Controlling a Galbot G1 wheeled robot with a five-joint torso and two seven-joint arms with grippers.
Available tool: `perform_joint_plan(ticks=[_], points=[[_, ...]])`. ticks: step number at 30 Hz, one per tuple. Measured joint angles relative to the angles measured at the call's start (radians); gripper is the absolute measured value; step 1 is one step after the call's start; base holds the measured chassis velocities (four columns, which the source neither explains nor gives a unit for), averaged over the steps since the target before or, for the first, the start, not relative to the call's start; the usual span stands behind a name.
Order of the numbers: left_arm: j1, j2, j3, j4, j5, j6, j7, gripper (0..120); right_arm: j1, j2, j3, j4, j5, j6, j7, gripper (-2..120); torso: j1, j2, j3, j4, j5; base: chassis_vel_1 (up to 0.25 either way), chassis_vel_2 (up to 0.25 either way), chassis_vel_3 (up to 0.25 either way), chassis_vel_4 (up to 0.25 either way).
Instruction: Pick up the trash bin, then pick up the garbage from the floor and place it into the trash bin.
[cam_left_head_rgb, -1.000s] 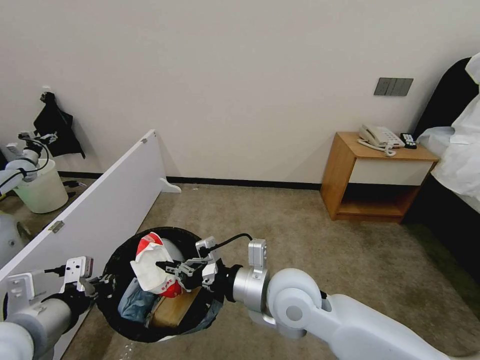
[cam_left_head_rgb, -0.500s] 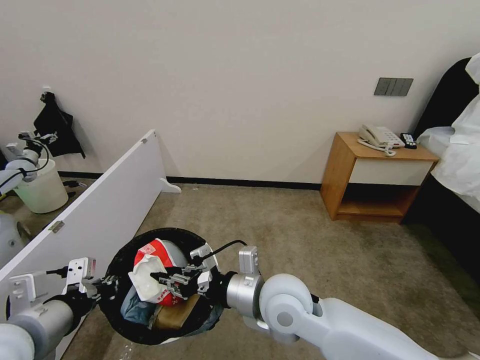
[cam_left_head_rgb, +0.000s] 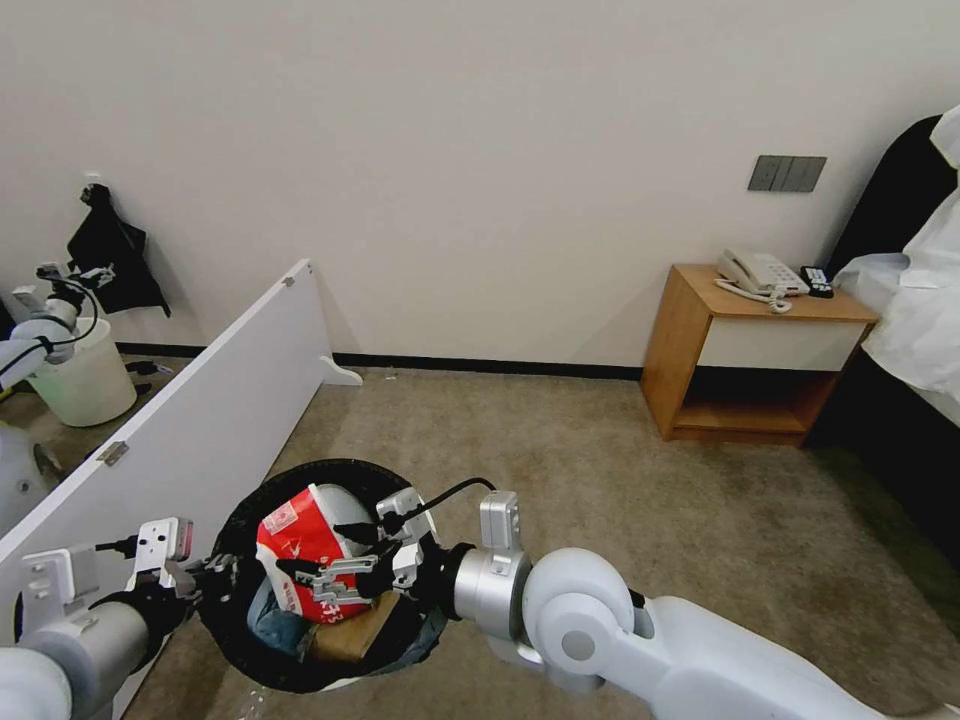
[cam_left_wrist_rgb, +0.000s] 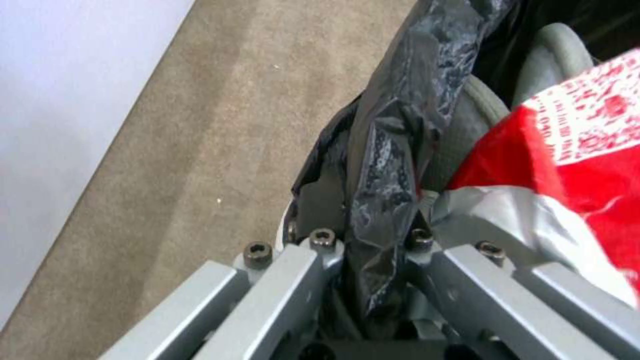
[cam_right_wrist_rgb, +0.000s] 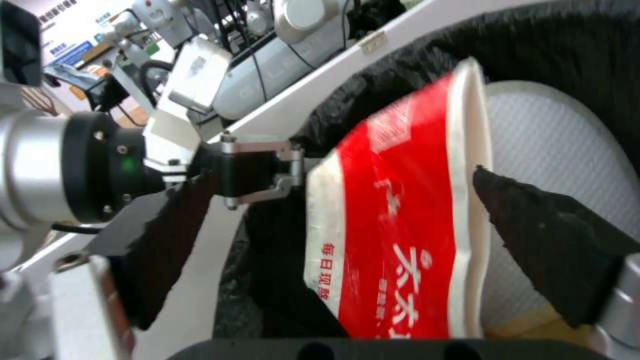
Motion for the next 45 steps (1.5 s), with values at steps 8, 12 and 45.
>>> perform_joint_plan(ticks=[8, 12, 45], points=[[0.002, -0.004, 0.003, -0.001, 0.000, 0.000, -0.005, 3, 0.001, -0.017, 0.016, 0.032, -0.012, 0.020, -0.026, 100, 0.000, 0.000, 0.000, 0.0000, 0.0000, 0.000, 0.000, 0.000, 0.000], [0.003, -0.008, 0.003, -0.002, 0.000, 0.000, -0.008, 3, -0.006, -0.024, 0.049, 0.049, -0.033, 0.065, -0.055, 100, 0.000, 0.000, 0.000, 0.0000, 0.0001, 0.000, 0.000, 0.000, 0.000], [0.003, -0.166, 0.028, -0.018, 0.157, 0.000, 0.083, 3, -0.908, 0.096, 1.149, 0.130, -0.792, 0.164, -0.003, 100, 0.000, 0.000, 0.000, 0.0005, -0.0002, 0.000, 0.000, 0.000, 0.000]])
